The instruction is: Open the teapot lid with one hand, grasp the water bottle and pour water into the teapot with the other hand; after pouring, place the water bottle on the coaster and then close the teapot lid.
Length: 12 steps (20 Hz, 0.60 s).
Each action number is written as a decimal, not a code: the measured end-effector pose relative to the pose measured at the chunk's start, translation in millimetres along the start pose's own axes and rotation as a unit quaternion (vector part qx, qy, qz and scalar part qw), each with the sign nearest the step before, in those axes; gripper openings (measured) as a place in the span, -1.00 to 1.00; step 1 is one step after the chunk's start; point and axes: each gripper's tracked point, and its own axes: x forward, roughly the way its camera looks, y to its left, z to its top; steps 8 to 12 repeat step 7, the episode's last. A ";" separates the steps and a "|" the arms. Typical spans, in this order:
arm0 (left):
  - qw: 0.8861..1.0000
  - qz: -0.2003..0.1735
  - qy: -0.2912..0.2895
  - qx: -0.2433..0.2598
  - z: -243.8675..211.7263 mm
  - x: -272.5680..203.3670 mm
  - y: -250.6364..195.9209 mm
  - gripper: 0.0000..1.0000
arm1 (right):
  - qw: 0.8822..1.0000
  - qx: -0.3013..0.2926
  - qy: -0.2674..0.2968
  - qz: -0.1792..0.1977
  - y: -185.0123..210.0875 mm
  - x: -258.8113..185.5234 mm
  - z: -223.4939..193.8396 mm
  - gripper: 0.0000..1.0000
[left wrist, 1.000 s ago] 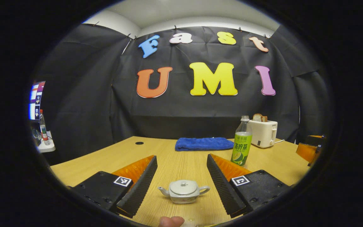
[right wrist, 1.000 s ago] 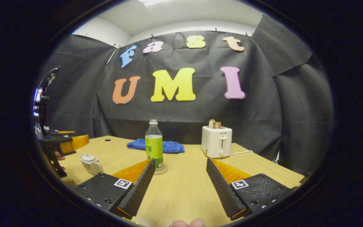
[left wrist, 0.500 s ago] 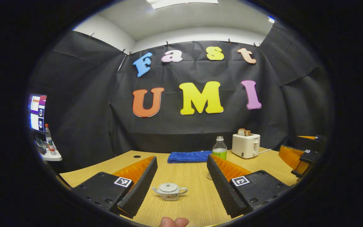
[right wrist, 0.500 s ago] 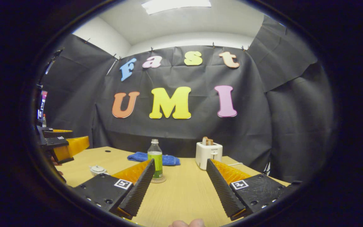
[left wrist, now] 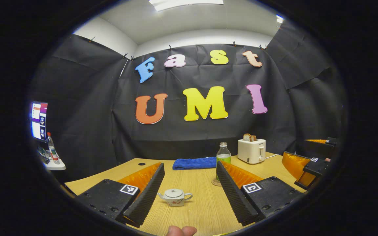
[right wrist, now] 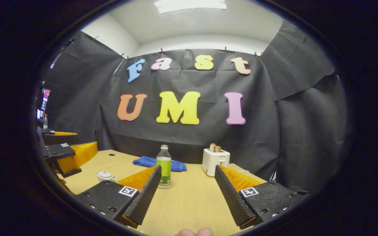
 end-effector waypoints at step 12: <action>1.000 0.003 0.008 -0.006 -5.8 3.9 2.4 0.98 | 1.000 -0.001 0.004 0.000 6.2 -0.9 -0.4 0.91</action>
